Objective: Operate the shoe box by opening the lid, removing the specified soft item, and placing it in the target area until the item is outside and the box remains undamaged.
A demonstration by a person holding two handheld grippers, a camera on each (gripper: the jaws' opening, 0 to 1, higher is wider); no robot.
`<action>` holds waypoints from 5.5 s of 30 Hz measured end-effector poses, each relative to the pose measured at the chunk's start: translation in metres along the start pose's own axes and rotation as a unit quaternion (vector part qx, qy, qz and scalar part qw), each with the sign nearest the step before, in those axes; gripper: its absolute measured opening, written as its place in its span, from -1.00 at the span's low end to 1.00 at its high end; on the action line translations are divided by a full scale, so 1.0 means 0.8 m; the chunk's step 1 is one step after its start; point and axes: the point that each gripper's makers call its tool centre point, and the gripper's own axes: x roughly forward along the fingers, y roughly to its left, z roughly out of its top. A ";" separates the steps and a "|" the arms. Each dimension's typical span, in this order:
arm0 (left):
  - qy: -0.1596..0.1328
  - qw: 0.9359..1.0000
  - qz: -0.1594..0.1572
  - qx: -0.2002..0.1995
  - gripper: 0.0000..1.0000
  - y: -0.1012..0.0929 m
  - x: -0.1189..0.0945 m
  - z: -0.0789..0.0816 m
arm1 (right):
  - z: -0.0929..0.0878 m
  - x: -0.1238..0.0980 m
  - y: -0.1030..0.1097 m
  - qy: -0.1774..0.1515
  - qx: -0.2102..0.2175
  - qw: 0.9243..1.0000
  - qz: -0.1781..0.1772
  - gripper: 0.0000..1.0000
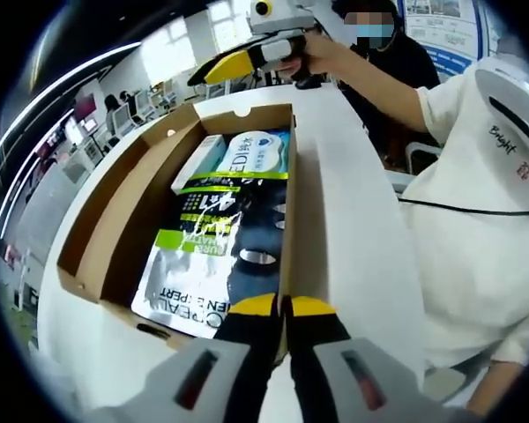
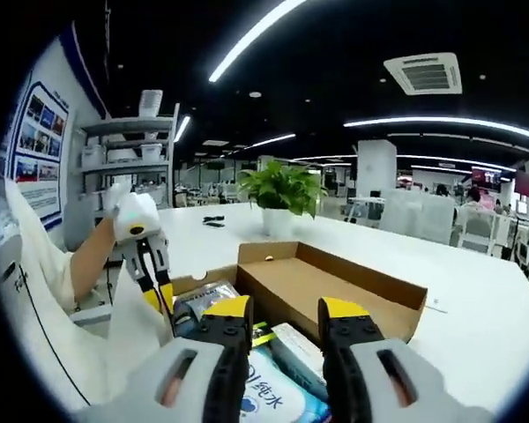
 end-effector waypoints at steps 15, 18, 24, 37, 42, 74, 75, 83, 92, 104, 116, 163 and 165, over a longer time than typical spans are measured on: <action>-0.001 1.000 0.001 0.000 -0.94 0.001 0.000 0.000 | -0.033 0.022 0.024 0.105 0.040 0.991 0.070 -0.35; -0.001 1.000 0.001 0.000 -0.94 0.002 0.000 0.000 | -0.053 0.030 0.017 0.143 0.035 0.987 0.066 -0.37; -0.001 1.000 0.001 0.001 -0.93 0.002 0.000 0.000 | -0.052 0.039 0.040 0.141 0.093 0.979 0.112 -0.43; -0.004 1.000 0.005 0.005 -0.93 0.000 0.000 0.000 | -0.087 0.058 0.052 0.230 0.095 0.961 0.117 -0.44; -0.002 1.000 0.005 0.004 -0.93 0.000 0.001 0.000 | -0.102 0.065 0.058 0.248 0.161 0.947 0.127 -0.43; -0.002 1.000 0.008 0.005 -0.92 0.001 0.001 0.001 | -0.119 0.066 0.040 0.275 0.230 0.930 0.076 -0.44; -0.002 1.000 0.008 0.005 -0.92 0.001 0.001 0.001 | -0.120 0.066 0.045 0.278 0.234 0.928 0.083 -0.43; -0.003 1.000 0.007 0.007 -0.92 0.001 0.001 0.001 | -0.109 0.081 0.055 0.254 0.282 0.919 0.105 -0.44; -0.001 1.000 0.007 0.005 -0.92 0.002 0.001 0.000 | -0.073 0.073 0.061 0.185 0.363 0.902 0.142 -0.52; 0.004 1.000 0.005 0.003 -0.92 0.001 0.001 -0.001 | -0.073 0.084 0.103 0.194 0.340 0.900 0.193 -0.55; 0.005 1.000 0.002 0.001 -0.93 0.000 0.002 0.000 | -0.078 0.101 0.119 0.191 0.311 0.912 0.185 -0.60; 0.015 1.000 0.010 0.001 -0.91 0.002 0.002 -0.001 | -0.041 0.076 0.075 0.136 0.325 0.924 0.149 -1.00; 0.019 1.000 0.006 -0.004 -0.92 0.002 0.003 -0.002 | -0.044 0.071 0.073 0.140 0.326 0.923 0.149 -1.00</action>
